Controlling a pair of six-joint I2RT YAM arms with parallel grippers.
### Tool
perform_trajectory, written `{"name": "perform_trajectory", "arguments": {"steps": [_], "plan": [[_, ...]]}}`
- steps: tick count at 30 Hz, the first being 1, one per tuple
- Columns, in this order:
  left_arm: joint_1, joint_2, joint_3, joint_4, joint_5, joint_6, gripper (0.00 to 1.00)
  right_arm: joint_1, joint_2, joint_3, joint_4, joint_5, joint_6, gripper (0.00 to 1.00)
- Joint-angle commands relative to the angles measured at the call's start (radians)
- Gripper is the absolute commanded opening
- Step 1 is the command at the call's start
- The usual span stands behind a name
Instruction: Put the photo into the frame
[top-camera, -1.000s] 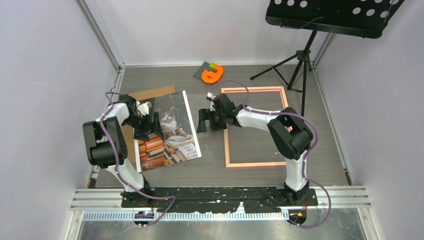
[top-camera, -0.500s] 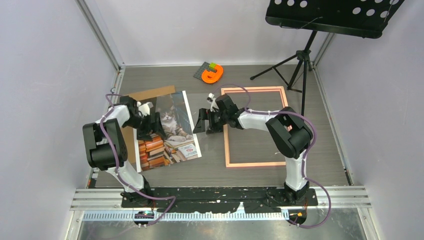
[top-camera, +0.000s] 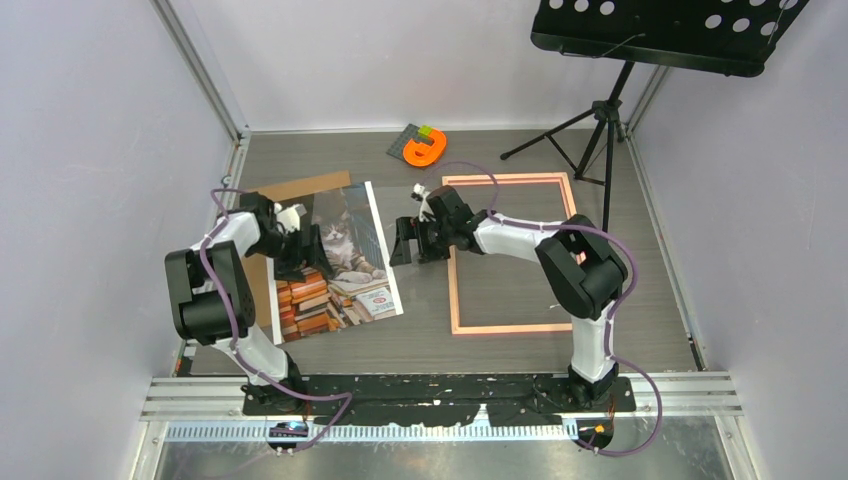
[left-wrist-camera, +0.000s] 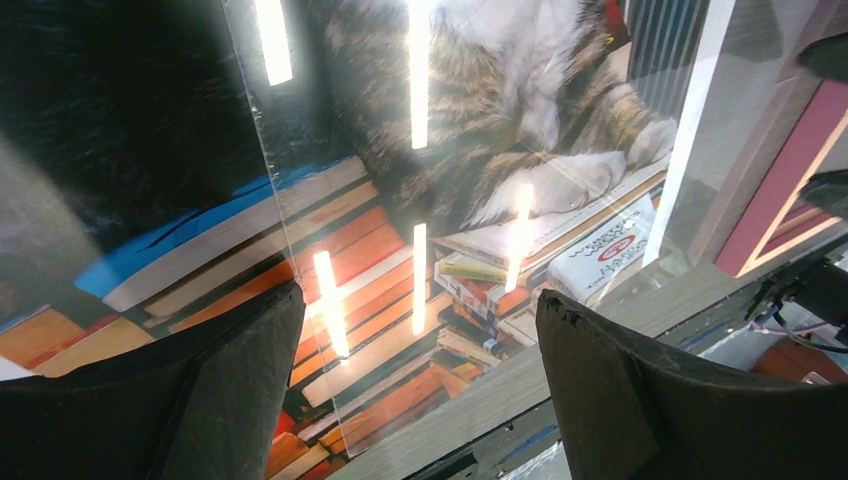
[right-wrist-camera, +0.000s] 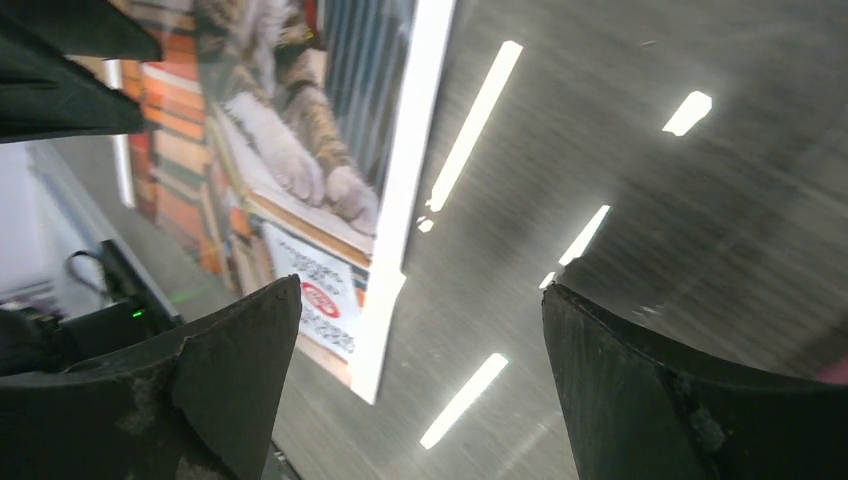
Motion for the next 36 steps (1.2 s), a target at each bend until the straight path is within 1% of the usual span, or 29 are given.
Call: {"name": "perform_trajectory", "arguments": {"steps": [1, 4, 10, 11, 12, 22, 32, 36], "plan": [[0.009, -0.045, -0.020, 0.043, -0.078, 0.002, 0.90, -0.002, -0.080, 0.066, -0.137, 0.191, -0.130, 0.96], [0.009, -0.061, -0.020, 0.047, -0.093, 0.003, 0.90, -0.002, -0.070, 0.096, -0.172, 0.239, -0.165, 0.96], [0.010, -0.084, -0.018, 0.049, -0.109, 0.004, 0.93, -0.015, 0.003, 0.167, -0.228, 0.295, -0.212, 0.96], [0.009, -0.088, -0.018, 0.050, -0.112, 0.004, 0.98, -0.019, 0.021, 0.184, -0.233, 0.295, -0.217, 0.96], [0.008, -0.093, -0.019, 0.053, -0.116, 0.005, 0.99, -0.027, 0.030, 0.193, -0.243, 0.296, -0.219, 0.96], [0.009, -0.079, 0.003, 0.060, -0.117, -0.001, 1.00, -0.065, 0.148, 0.303, -0.295, 0.293, -0.254, 0.96], [0.009, -0.030, -0.006, 0.090, -0.050, -0.018, 0.99, -0.076, 0.234, 0.359, -0.300, 0.173, -0.219, 0.97], [0.009, -0.015, -0.023, 0.103, -0.016, -0.025, 0.98, -0.080, 0.261, 0.367, -0.288, 0.102, -0.185, 0.97]]}}
